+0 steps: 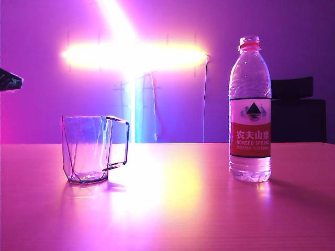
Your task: Pick up the mineral water bottle on the table and pour water into the mug until it's half full.
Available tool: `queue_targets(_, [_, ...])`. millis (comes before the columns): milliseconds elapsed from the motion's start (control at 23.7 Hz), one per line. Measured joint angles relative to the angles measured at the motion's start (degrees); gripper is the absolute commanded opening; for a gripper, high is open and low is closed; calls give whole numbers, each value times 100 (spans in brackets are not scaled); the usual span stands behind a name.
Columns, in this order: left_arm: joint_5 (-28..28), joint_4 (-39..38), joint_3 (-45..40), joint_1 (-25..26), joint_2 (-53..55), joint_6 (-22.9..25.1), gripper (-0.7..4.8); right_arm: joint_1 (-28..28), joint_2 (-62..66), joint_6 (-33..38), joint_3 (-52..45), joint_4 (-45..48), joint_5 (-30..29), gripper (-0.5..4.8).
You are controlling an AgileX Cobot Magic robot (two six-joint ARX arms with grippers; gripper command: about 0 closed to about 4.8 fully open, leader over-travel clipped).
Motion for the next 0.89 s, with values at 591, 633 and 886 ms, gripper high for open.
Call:
queue_targets(591, [-28, 0, 0, 7, -28, 0, -2, 1797, 4555, -2212, 623, 1867, 745, 479])
queue_targets(633, [-28, 0, 0, 7, -28, 0, -2, 1888, 4990, -2251, 625, 2343, 938, 479])
queue_targets(886, [-28, -7, 0, 7, -28, 0, -2, 1893, 6730, -1961, 625, 4271, 1561, 479])
